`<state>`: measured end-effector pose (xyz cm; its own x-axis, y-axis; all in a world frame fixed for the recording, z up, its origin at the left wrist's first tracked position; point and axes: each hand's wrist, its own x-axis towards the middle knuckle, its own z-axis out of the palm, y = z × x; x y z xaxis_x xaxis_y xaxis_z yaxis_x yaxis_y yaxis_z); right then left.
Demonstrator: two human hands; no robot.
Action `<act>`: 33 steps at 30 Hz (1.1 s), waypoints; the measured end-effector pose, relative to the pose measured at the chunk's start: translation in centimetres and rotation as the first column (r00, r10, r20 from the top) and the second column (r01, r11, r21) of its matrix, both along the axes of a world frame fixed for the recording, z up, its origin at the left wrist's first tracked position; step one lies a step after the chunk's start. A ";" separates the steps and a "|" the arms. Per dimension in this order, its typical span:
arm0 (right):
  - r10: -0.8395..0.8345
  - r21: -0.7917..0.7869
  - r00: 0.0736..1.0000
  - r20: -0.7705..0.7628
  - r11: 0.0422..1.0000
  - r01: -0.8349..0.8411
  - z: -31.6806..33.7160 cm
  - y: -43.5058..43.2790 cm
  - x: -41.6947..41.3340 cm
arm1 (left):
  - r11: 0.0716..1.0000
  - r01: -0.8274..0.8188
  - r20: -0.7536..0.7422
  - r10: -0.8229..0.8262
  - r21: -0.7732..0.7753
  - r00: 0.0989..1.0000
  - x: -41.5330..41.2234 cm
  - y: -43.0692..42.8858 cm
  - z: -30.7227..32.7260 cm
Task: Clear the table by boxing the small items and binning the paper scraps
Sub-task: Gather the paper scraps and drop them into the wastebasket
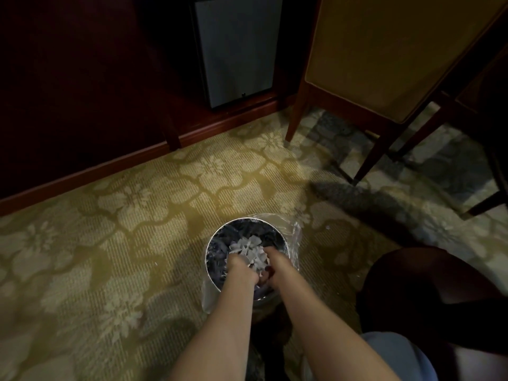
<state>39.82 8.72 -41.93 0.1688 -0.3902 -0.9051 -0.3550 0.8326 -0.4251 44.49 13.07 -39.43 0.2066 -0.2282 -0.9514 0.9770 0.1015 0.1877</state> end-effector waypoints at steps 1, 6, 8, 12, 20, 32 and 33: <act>-0.005 0.007 1.000 0.020 1.000 0.005 0.2 -0.1 -0.1 | 1.000 -0.001 0.005 0.001 -0.018 1.000 0.0 0.1 -0.1; -0.032 -0.026 0.999 0.006 0.999 0.032 1.5 -0.2 -0.9 | 1.000 0.021 0.109 -0.021 0.000 0.994 -0.1 0.5 1.2; -0.045 -0.051 0.999 0.012 0.998 0.045 2.1 -0.3 -1.2 | 0.999 0.018 0.141 -0.023 0.032 0.990 -0.1 0.8 1.9; -0.037 -0.030 0.998 0.059 0.999 0.039 3.4 -0.5 -2.4 | 0.999 0.024 0.145 -0.029 0.039 0.989 -0.3 1.2 3.4; -0.046 -0.069 0.984 0.171 0.996 0.059 8.4 -0.2 -2.7 | 0.996 0.087 0.239 -0.091 0.027 0.967 -0.7 1.6 7.5; 0.069 -0.308 0.955 0.290 0.951 0.025 18.5 -1.3 -4.4 | 0.969 0.198 0.421 -0.121 -0.145 0.899 -1.4 0.6 16.6; 0.077 -0.315 0.946 0.314 0.949 0.028 19.7 -1.3 -4.5 | 0.967 0.204 0.437 -0.119 -0.153 0.892 -1.6 0.5 17.6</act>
